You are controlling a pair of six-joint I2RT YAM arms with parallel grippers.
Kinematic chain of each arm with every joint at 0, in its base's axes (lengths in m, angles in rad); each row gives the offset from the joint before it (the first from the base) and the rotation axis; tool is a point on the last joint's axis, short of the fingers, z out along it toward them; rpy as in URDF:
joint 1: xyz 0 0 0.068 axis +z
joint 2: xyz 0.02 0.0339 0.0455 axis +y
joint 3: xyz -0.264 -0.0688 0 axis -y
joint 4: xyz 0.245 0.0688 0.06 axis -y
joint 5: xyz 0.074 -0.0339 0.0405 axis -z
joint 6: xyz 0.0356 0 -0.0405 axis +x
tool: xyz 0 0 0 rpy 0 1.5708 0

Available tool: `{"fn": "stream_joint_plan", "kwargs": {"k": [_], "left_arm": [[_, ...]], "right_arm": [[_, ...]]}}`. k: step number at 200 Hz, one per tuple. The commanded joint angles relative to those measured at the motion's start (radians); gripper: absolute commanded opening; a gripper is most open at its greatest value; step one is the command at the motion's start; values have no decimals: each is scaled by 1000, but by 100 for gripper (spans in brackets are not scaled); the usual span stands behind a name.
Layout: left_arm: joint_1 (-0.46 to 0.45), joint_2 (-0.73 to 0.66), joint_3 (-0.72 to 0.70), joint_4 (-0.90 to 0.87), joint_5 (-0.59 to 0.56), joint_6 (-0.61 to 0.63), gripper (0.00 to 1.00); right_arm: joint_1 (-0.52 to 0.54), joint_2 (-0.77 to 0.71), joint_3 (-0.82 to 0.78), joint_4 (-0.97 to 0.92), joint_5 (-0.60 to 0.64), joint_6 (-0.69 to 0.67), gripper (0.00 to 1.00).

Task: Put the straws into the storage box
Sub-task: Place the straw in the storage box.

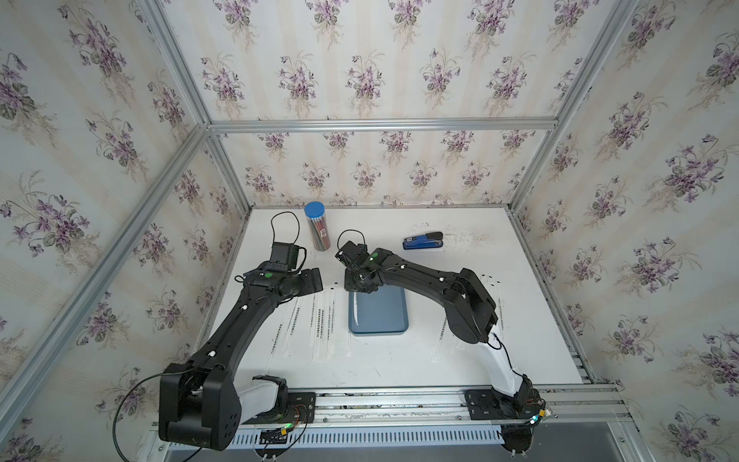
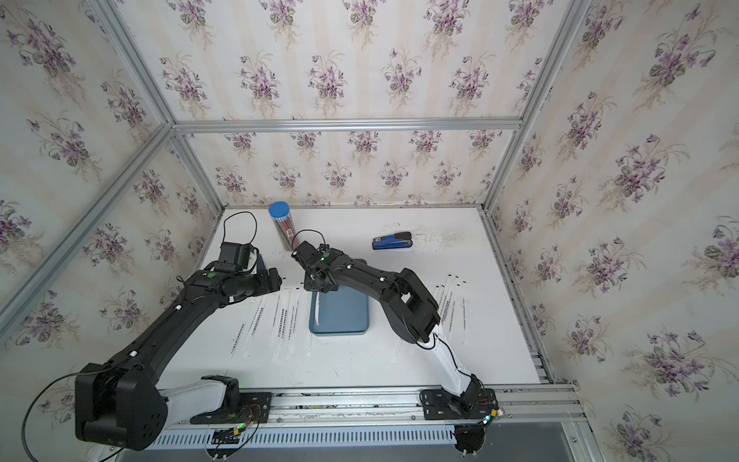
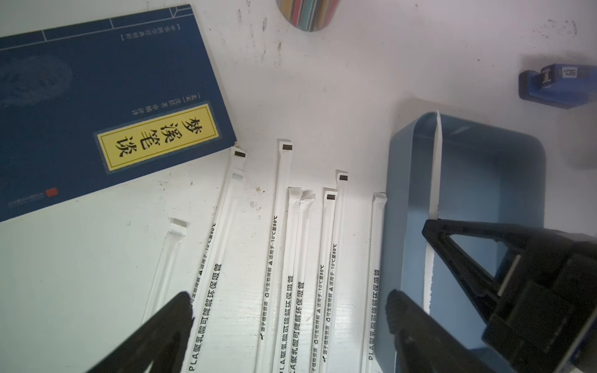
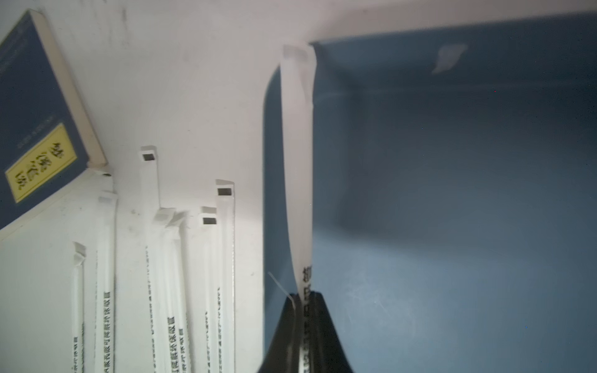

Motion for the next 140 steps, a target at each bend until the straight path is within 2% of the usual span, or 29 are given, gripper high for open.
{"fn": "stream_joint_plan", "kwargs": {"k": [1, 97, 117, 140], "left_arm": [[14, -18, -7, -27, 21, 0, 93], [28, -30, -17, -20, 49, -9, 91], [28, -31, -20, -10, 61, -9, 91], [28, -25, -7, -19, 53, -6, 91]], "right_arm": [[3, 9, -32, 35, 8, 49, 11], [6, 94, 4, 15, 5, -3, 15], [6, 89, 4, 8, 11, -7, 18], [5, 81, 3, 0, 17, -10, 27]]}}
